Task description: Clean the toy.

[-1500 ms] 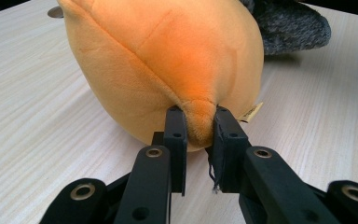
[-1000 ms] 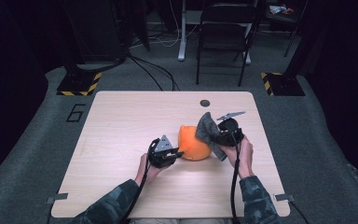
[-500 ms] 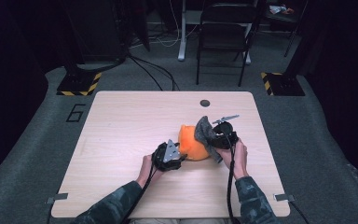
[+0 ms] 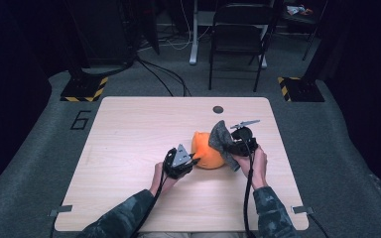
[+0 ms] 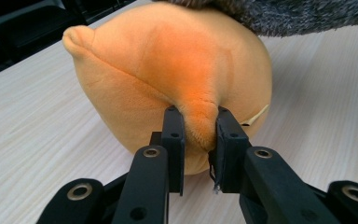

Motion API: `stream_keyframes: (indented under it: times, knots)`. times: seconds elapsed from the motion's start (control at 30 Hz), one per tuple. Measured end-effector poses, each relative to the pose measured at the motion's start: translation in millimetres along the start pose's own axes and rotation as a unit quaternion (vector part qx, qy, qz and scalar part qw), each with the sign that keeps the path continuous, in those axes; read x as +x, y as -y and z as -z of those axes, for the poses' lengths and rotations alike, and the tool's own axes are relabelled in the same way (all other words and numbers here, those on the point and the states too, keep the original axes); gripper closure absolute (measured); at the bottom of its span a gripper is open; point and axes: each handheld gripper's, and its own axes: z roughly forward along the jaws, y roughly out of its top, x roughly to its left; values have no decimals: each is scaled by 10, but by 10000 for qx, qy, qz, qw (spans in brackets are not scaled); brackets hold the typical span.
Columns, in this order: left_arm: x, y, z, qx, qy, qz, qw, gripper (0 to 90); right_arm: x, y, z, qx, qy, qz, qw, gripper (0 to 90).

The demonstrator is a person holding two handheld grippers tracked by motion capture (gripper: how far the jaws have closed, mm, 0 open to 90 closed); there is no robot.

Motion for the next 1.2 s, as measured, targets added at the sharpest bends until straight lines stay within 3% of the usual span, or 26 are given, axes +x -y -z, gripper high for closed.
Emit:
stream_keyframes:
  times: [0.1, 0.23, 0.37, 0.47, 0.5, 0.63, 0.83, 1.03, 1.2]
  knots:
    - [18, -50, 33, 29, 75, 229, 9997, 777, 58, -53, 116, -145, -9, 37, 9999, 749]
    - [26, -132, 83, 41, 220, 460, 9987, 776, 263, -136, 236, -343, -76, 292, 9990, 748]
    - [-12, -181, 96, 115, 322, 440, 9984, 773, 519, -186, 229, -371, -224, 592, 9973, 748]
    - [-40, -186, 92, 130, 344, 403, 9985, 772, 631, -189, 117, -205, -325, 751, 9964, 748]
    - [-47, -178, 80, 168, 314, 413, 9985, 770, 648, -176, 59, -100, -255, 787, 9965, 749]
    - [-13, -154, 65, 214, 365, 432, 9982, 767, 592, -141, -37, -32, -227, 728, 9971, 750]
    - [25, -121, 58, 236, 403, 536, 9975, 755, 494, -104, -51, 76, 31, 751, 9971, 750]
    - [61, -100, 57, 249, 430, 612, 9969, 750, 303, -45, -71, 230, 170, 531, 9982, 749]
    - [75, -91, 52, 227, 441, 640, 9967, 750, 102, 27, -111, 411, 290, 202, 9985, 749]
